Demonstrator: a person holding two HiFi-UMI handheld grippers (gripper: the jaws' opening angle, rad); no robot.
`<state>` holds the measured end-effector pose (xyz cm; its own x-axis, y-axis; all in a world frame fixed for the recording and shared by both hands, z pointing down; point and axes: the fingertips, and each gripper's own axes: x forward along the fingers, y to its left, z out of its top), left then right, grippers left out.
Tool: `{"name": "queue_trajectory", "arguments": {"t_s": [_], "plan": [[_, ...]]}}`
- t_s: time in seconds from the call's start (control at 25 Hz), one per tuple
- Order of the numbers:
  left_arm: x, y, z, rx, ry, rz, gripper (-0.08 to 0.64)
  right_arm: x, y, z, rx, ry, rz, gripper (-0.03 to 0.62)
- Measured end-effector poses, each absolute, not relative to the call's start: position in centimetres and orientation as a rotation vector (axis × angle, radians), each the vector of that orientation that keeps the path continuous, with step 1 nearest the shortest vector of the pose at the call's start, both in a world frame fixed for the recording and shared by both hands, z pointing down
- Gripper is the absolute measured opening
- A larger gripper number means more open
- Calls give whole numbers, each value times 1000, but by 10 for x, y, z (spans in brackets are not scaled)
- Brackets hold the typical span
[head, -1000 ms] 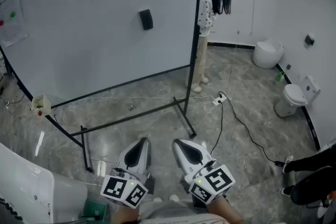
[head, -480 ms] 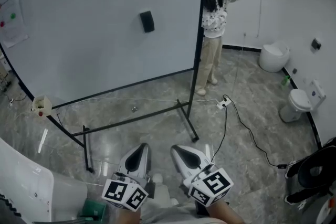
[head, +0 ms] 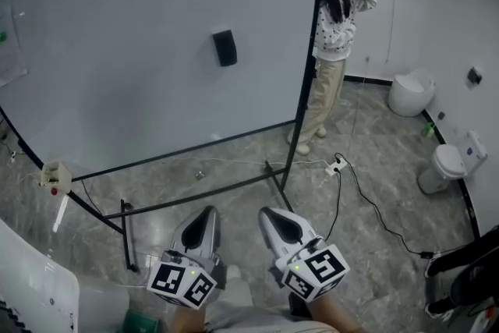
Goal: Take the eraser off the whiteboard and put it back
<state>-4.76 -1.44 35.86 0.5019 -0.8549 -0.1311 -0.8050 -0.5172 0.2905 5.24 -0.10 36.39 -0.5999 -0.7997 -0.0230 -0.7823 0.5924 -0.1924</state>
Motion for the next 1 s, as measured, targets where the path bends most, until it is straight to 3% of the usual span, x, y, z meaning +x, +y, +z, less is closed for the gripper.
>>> {"name": "queue_trajectory", "arguments": {"t_s": [0.52, 0.6, 0.72, 1.0], "plan": [[-83, -142, 343, 2612, -1346, -400, -2, 27, -150, 325, -1489, 2618, -65, 4], [-88, -153, 344, 2609, -1340, -399, -2, 24, -171, 312, -1498, 2610, -5, 65], [-93, -166, 346, 2610, -1334, -402, -2, 25, -201, 290, -1527, 2574, 95, 74], [-93, -193, 346, 2600, -1342, -403, -2, 21, -277, 245, -1590, 2578, 232, 207]]}}
